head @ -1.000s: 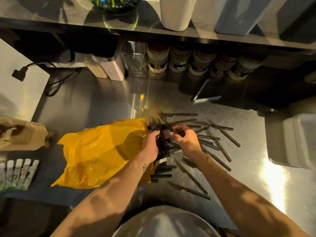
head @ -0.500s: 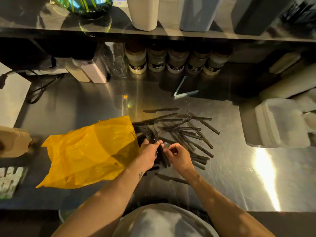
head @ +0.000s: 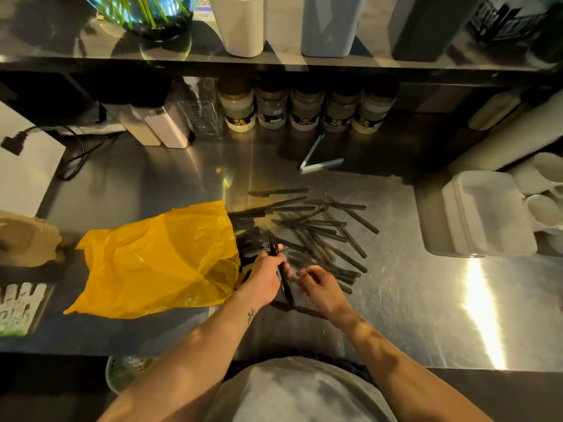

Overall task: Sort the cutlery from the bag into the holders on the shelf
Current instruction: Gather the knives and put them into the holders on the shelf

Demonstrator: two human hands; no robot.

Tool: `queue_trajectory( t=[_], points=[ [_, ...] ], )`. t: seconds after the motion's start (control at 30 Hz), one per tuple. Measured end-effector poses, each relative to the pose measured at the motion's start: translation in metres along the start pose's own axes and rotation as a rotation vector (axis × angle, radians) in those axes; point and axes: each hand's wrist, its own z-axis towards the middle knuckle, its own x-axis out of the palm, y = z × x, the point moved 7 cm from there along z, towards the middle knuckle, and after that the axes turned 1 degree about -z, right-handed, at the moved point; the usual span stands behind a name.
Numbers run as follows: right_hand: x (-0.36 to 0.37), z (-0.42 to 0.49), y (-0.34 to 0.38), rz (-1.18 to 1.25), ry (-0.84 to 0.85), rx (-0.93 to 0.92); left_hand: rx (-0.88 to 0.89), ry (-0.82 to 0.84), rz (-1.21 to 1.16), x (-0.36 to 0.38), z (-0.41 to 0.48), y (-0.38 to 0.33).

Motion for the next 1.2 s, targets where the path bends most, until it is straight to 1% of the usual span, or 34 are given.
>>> queue_trajectory(
  t=[0.13,0.23,0.33,0.5,0.6,0.7,0.83,0.9,0.97,1.07,1.2],
  points=[
    [-0.027,-0.004,0.017,0.149,-0.103,-0.014,0.047,0.096,0.206,0.020,-0.010,-0.003],
    [-0.049,0.007,0.038,0.238,-0.092,-0.028,0.087,0.190,0.337,0.040,-0.024,-0.015],
    [-0.071,0.013,0.071,0.210,-0.063,-0.113,0.131,0.222,0.489,0.059,-0.034,-0.029],
    [-0.088,0.011,0.107,0.205,0.092,-0.182,0.114,0.324,0.500,0.093,-0.049,-0.038],
    [-0.102,0.006,0.124,0.229,0.100,-0.188,0.116,0.353,0.489,0.109,-0.062,-0.046],
    [-0.109,0.004,0.134,0.223,0.105,-0.184,0.143,0.395,0.593,0.123,-0.072,-0.052],
    [-0.116,0.002,0.162,0.116,0.061,-0.271,0.255,0.389,0.762,0.139,-0.085,-0.069],
    [-0.122,0.000,0.177,0.091,0.050,-0.303,0.315,0.375,0.791,0.143,-0.086,-0.079],
    [-0.129,-0.002,0.196,0.033,0.056,-0.352,0.359,0.360,0.753,0.149,-0.089,-0.095],
    [-0.145,-0.005,0.231,-0.042,0.014,-0.427,0.410,0.354,0.670,0.160,-0.092,-0.124],
    [-0.167,-0.004,0.277,-0.062,-0.069,-0.527,0.488,0.374,0.689,0.180,-0.103,-0.163]
  ],
)
